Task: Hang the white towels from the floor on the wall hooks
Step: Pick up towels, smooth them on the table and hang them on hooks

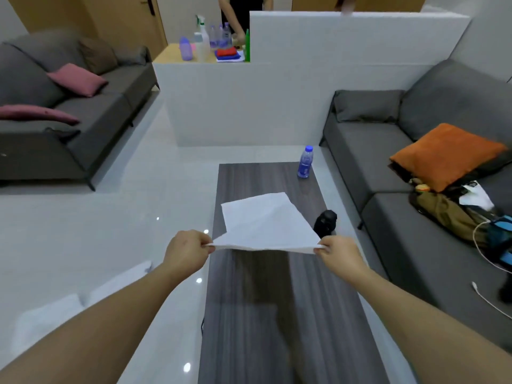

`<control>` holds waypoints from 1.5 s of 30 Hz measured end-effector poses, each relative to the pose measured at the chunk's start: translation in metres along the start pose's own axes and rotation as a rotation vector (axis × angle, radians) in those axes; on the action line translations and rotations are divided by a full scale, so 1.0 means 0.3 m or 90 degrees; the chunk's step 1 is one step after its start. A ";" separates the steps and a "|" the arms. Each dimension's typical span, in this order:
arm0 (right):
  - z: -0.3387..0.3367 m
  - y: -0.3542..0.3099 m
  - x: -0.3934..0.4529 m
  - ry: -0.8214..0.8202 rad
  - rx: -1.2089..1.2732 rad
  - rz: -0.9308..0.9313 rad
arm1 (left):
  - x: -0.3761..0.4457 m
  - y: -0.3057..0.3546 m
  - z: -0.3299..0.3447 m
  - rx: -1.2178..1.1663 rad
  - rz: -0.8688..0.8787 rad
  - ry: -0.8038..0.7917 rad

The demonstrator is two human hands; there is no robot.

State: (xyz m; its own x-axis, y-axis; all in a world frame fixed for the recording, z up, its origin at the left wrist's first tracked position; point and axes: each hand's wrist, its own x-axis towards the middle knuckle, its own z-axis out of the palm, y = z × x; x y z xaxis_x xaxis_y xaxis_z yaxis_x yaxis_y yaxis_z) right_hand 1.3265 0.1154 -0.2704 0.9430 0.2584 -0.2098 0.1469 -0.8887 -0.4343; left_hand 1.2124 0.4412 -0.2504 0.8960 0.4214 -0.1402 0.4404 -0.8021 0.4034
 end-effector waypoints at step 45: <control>0.492 0.234 0.222 -0.080 0.017 0.172 | 0.210 -0.206 0.562 -0.033 -0.154 -0.051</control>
State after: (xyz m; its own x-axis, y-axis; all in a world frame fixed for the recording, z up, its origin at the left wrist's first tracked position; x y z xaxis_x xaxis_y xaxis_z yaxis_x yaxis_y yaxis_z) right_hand 1.3555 0.1262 -0.4440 0.9023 0.0607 -0.4269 -0.1132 -0.9219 -0.3704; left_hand 1.2513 0.4460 -0.4364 0.7677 0.5615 -0.3089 0.6406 -0.6586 0.3948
